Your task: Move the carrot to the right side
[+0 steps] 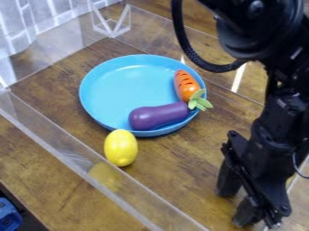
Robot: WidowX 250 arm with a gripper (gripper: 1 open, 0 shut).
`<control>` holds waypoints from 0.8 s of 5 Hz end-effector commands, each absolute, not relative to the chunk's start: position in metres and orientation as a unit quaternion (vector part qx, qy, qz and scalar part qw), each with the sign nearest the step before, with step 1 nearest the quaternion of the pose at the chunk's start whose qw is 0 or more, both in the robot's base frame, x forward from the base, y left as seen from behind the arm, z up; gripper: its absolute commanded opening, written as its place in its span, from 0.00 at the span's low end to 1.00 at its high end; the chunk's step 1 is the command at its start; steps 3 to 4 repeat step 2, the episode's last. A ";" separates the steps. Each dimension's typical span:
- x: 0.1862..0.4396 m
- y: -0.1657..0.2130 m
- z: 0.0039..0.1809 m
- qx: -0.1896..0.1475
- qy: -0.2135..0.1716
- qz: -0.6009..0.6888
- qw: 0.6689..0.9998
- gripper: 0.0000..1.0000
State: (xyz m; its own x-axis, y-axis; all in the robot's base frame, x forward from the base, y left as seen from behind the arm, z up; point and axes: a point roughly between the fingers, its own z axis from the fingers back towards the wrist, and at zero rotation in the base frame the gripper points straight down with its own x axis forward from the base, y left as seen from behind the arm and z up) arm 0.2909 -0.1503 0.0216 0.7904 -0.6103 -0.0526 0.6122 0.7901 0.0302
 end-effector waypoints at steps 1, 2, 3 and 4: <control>0.296 -0.147 0.033 0.021 -0.003 -0.318 0.948 0.00; 0.297 -0.139 0.033 0.020 -0.001 -0.308 0.951 0.00; 0.297 -0.139 0.033 0.020 -0.001 -0.308 0.951 0.00; 0.297 -0.139 0.033 0.020 -0.001 -0.308 0.951 0.00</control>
